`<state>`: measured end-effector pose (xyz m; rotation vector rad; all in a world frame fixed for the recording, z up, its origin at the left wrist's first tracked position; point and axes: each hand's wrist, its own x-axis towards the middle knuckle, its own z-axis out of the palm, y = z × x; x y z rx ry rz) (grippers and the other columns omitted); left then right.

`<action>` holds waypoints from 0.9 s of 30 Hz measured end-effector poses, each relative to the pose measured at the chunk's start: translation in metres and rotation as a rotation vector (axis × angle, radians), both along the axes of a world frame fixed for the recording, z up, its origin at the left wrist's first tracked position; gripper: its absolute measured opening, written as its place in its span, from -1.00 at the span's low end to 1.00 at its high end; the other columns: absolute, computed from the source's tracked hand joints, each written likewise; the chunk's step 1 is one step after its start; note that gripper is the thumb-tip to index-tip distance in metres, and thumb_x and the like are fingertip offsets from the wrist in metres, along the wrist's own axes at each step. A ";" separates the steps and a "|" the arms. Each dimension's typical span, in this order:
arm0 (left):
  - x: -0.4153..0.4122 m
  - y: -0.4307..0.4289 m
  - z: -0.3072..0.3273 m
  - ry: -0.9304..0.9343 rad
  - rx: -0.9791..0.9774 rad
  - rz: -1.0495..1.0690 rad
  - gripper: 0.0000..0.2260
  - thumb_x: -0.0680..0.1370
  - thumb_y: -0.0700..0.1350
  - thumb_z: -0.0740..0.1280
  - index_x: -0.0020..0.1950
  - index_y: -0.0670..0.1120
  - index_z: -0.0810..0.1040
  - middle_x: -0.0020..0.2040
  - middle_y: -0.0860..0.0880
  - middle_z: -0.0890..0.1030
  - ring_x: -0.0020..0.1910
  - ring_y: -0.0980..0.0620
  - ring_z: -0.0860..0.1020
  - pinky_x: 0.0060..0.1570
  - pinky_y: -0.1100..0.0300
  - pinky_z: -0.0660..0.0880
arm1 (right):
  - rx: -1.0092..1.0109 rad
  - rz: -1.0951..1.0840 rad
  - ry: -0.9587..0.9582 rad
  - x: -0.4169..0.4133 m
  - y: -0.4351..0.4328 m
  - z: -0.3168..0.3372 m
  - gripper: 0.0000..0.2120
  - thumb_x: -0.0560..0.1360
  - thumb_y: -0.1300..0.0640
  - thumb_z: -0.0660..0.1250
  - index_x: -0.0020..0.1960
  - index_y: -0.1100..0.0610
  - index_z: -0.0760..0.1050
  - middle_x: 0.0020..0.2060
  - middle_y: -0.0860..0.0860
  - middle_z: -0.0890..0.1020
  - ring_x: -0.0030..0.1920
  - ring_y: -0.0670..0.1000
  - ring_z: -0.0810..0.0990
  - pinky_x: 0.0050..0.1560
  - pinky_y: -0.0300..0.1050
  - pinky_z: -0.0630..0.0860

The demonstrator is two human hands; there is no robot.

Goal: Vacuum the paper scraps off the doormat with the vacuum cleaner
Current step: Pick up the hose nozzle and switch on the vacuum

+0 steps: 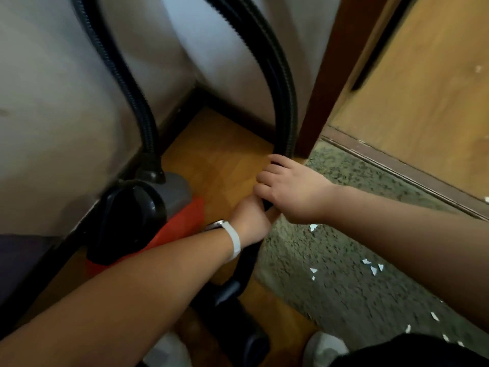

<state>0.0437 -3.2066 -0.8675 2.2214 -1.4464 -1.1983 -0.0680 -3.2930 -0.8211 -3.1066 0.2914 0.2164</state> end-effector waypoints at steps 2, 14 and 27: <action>-0.027 -0.022 -0.001 -0.111 -0.038 -0.104 -0.71 0.69 -0.19 0.02 0.35 -0.15 0.40 0.33 -0.20 0.45 0.29 -0.19 0.42 0.09 0.09 0.36 | 0.009 -0.159 -0.096 -0.022 -0.002 -0.011 -0.67 0.38 0.18 0.21 0.10 0.13 0.57 0.06 0.11 0.59 0.14 0.18 0.55 0.49 0.12 0.22; -0.132 -0.034 0.012 0.484 0.025 0.081 -0.67 0.40 0.15 0.42 -0.22 -0.12 0.56 -0.22 -0.11 0.67 -0.19 -0.14 0.66 -0.12 -0.12 0.64 | 0.516 -1.220 -0.221 -0.165 0.091 0.011 -0.38 0.45 0.08 0.42 0.45 0.13 0.31 0.32 0.06 0.44 0.35 0.06 0.44 0.31 -0.12 0.39; -0.141 -0.021 0.080 0.466 0.066 -0.153 -0.58 0.52 0.28 0.31 -0.21 -0.08 0.51 -0.31 -0.11 0.61 -0.35 -0.11 0.62 -0.31 0.02 0.58 | 0.778 -1.532 -0.360 -0.178 0.105 -0.010 -0.79 0.39 0.21 0.39 -0.06 -0.01 0.43 -0.32 -0.07 0.54 -0.28 0.02 0.56 -0.31 -0.17 0.39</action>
